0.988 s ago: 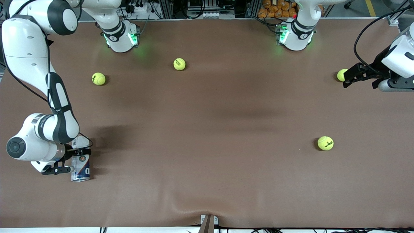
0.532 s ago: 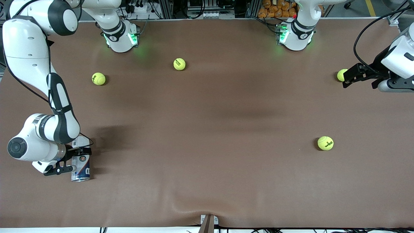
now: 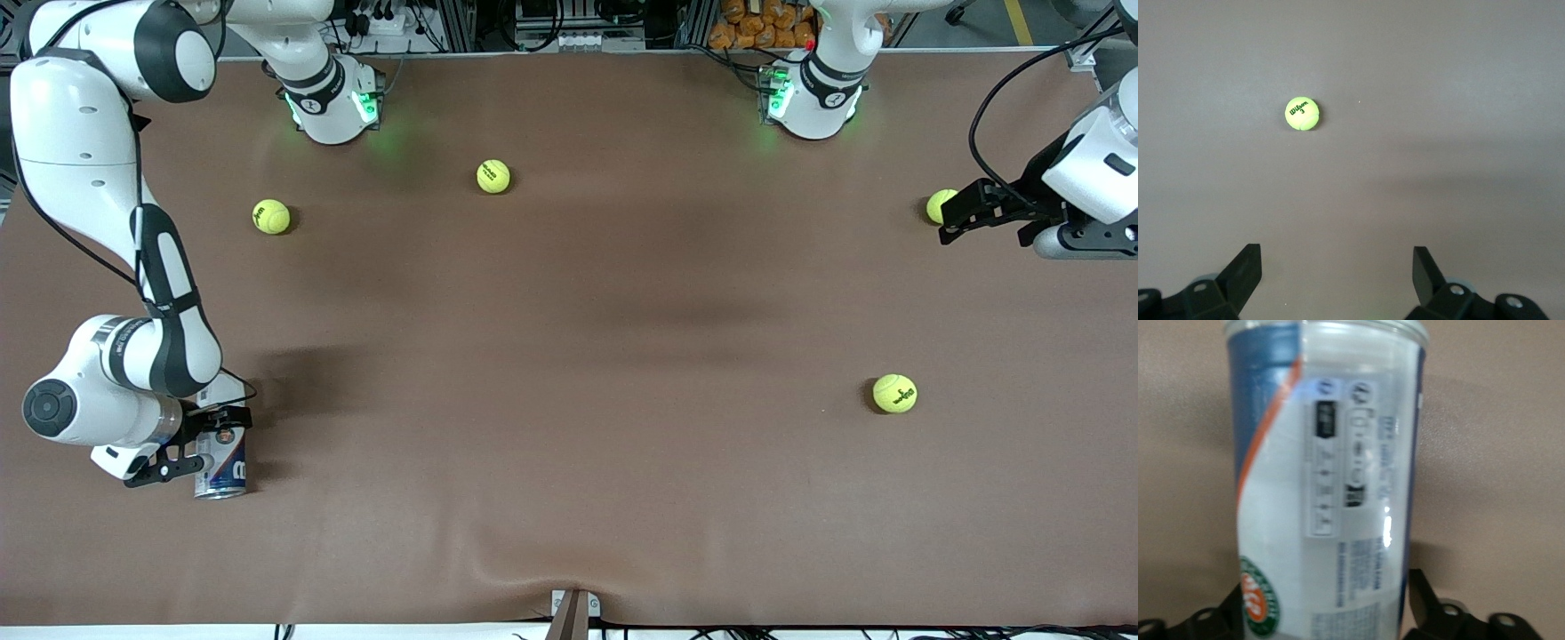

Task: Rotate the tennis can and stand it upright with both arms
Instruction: 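Lift the can with the right gripper and carry it toward table center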

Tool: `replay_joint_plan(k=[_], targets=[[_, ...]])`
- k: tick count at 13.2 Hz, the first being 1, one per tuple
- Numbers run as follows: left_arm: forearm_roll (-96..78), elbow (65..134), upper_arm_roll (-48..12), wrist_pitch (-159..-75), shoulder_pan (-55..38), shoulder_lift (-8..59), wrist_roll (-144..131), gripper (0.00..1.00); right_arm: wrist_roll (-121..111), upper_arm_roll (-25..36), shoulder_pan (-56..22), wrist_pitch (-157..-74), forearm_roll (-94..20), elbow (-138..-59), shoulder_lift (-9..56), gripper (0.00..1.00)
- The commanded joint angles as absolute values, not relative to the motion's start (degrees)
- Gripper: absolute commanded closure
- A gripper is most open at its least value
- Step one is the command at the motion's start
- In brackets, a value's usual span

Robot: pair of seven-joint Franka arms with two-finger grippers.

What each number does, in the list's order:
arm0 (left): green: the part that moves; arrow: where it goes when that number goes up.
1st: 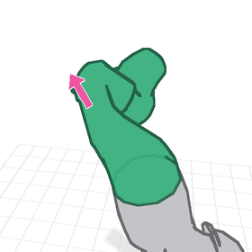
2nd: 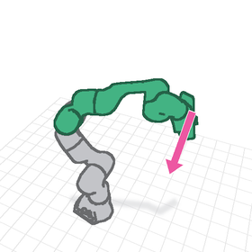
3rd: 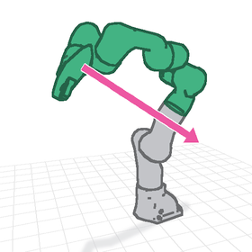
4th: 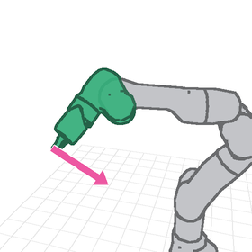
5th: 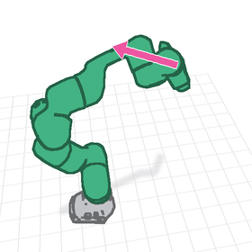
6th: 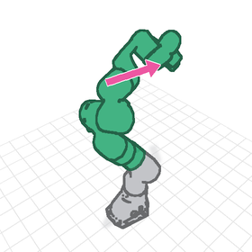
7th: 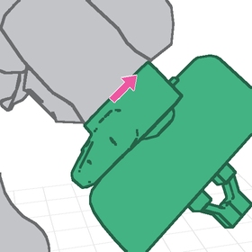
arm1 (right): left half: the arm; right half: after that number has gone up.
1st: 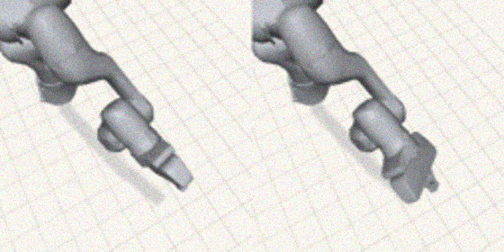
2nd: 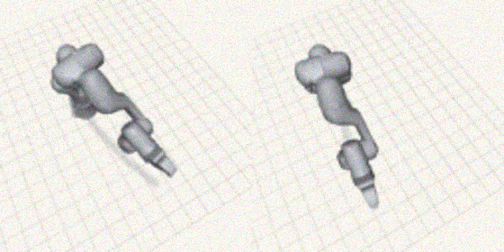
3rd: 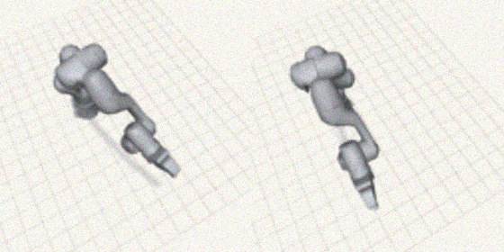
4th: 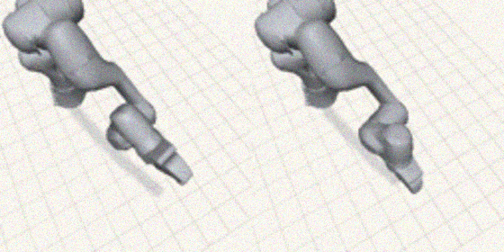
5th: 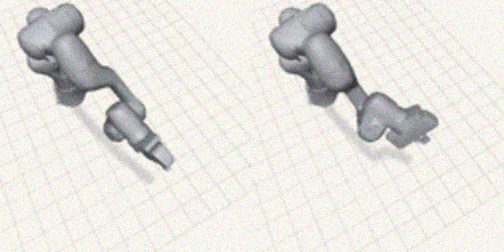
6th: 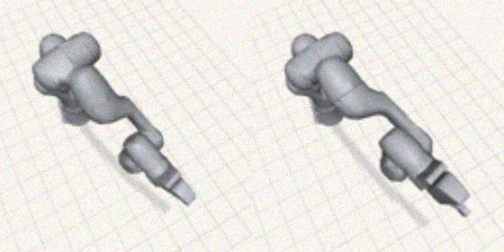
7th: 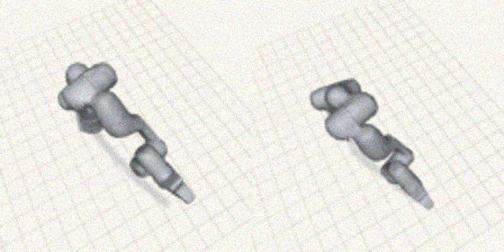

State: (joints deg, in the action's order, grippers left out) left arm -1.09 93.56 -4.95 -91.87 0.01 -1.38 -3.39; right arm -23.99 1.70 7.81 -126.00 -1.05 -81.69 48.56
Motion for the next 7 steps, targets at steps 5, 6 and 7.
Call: replay_joint_plan(k=[5,6,7], targets=[[-1.8,93.5,-4.7,-91.2,0.3,-1.6,-2.4,0.00,-30.0,1.3,4.8,-125.2,-0.8,-78.2,48.4,0.23],[-1.8,93.4,-4.7,-91.2,0.3,-1.6,-2.5,0.00,-31.4,1.2,4.7,-124.3,-1.2,-78.0,47.8,0.20],[-1.8,93.6,-4.7,-91.3,0.3,-1.6,-2.5,0.00,-33.3,0.6,4.8,-123.2,-1.4,-78.0,47.7,0.18]])
